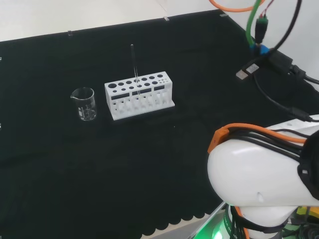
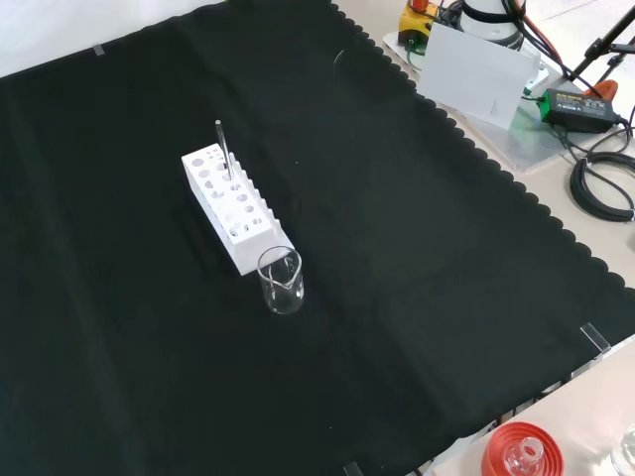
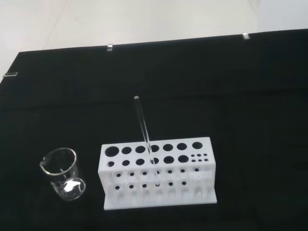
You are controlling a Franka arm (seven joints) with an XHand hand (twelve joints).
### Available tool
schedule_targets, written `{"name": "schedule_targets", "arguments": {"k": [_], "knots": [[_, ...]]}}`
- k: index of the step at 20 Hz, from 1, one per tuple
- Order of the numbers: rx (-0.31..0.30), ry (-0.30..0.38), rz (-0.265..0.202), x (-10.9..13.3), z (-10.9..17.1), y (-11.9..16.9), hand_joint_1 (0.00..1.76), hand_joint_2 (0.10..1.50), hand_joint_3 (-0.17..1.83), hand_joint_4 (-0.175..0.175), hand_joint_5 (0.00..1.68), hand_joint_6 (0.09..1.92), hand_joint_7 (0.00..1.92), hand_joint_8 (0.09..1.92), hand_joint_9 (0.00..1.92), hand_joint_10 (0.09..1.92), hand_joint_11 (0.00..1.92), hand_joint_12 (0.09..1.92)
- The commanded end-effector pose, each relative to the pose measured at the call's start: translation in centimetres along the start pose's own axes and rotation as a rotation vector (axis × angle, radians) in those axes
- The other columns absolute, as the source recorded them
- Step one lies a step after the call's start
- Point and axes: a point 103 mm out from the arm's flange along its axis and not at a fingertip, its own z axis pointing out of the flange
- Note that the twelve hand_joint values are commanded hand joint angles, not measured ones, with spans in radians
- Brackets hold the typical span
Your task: Take the glass rod from the white test tube rack.
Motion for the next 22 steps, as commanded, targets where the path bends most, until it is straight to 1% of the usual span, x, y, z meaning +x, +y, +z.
{"name": "schedule_targets", "arguments": {"k": [1, 3, 5, 9, 12, 15, 22], "knots": [[-0.003, 0.037, -0.046, 0.5, 0.3, 2.9, 0.52, 0.71, 0.43, 0.006, 0.28, 0.09, 0.14, 0.73, 0.19, 0.89, 0.11, 1.46], [0.004, 0.044, -0.054, 0.7, 0.7, 3.6, 0.53, 0.71, 0.44, -0.003, 0.31, 0.09, 0.17, 0.75, 0.25, 0.88, 0.2, 1.43], [0.013, 0.05, -0.059, 0.8, 1.0, 4.3, 0.53, 0.71, 0.44, -0.006, 0.32, 0.09, 0.18, 0.76, 0.28, 0.87, 0.23, 1.42], [0.032, 0.06, -0.069, 1.4, 1.7, 5.9, 0.53, 0.7, 0.44, -0.007, 0.32, 0.09, 0.19, 0.76, 0.3, 0.88, 0.26, 1.42], [0.046, 0.069, -0.084, 1.9, 2.3, 6.9, 0.53, 0.7, 0.44, -0.011, 0.34, 0.09, 0.2, 0.77, 0.32, 0.88, 0.27, 1.41], [0.064, 0.057, -0.103, 2.6, 3.1, 8.0, 0.54, 0.7, 0.44, -0.017, 0.35, 0.09, 0.22, 0.78, 0.34, 0.89, 0.28, 1.41], [0.114, 0.034, -0.12, 4.1, 4.9, 10.0, 0.54, 0.7, 0.44, -0.021, 0.36, 0.09, 0.23, 0.79, 0.35, 0.89, 0.29, 1.4]]}}
